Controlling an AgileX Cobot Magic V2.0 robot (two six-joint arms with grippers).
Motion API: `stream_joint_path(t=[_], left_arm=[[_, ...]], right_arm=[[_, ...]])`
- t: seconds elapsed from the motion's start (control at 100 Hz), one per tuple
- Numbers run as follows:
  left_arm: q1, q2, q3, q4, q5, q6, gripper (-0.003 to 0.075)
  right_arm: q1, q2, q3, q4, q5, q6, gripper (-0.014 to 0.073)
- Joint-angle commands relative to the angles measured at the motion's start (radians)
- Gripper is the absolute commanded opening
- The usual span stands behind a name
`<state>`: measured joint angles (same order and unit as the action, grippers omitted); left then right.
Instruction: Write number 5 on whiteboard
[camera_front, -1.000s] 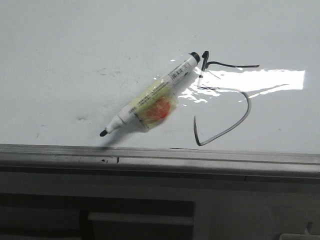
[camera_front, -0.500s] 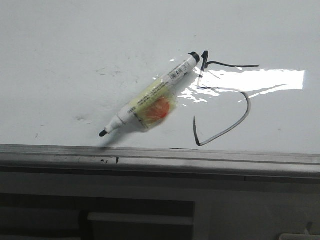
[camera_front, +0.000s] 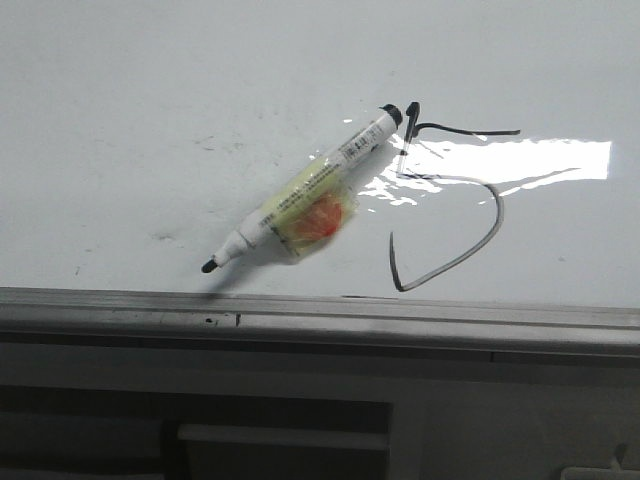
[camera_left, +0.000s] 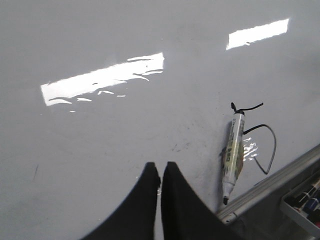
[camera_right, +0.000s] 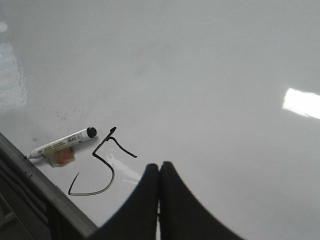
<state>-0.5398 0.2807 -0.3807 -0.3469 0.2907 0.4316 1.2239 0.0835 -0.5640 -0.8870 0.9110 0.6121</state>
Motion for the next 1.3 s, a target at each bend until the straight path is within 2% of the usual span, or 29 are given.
stream_joint_path(t=[0.0,0.12,0.19,0.3,0.41,0.6,0.72,1.29], left_arm=[[0.034,-0.036,0.013,0.034,-0.144,-0.002,-0.002],[0.149,-0.124,0.126,0.103,-0.263,-0.009,-0.002],[0.243,-0.176,0.199,0.175,-0.301,-0.111,-0.002],[0.378,-0.242,0.294,0.24,-0.266,-0.266,-0.002],[0.452,-0.283,0.355,0.241,-0.22,-0.313,-0.002],[0.461,-0.312,0.405,0.23,-0.135,-0.315,-0.002],[0.461,-0.312,0.405,0.219,-0.025,-0.315,-0.002],[0.461,-0.312,0.405,0.217,-0.026,-0.315,-0.002]], right_arm=[[-0.003,0.015,-0.017,-0.055,-0.056,0.004,-0.0043],[-0.003,0.015,-0.017,-0.055,-0.056,0.004,-0.0043],[-0.003,0.015,-0.017,-0.055,-0.056,0.004,-0.0043],[-0.003,0.015,-0.017,-0.055,-0.056,0.004,-0.0043],[-0.003,0.015,-0.017,-0.055,-0.056,0.004,-0.0043],[-0.003,0.015,-0.017,-0.056,-0.056,0.004,-0.0043],[-0.003,0.015,-0.017,-0.056,-0.056,0.004,-0.0043],[-0.003,0.015,-0.017,-0.056,-0.056,0.004,-0.0043]])
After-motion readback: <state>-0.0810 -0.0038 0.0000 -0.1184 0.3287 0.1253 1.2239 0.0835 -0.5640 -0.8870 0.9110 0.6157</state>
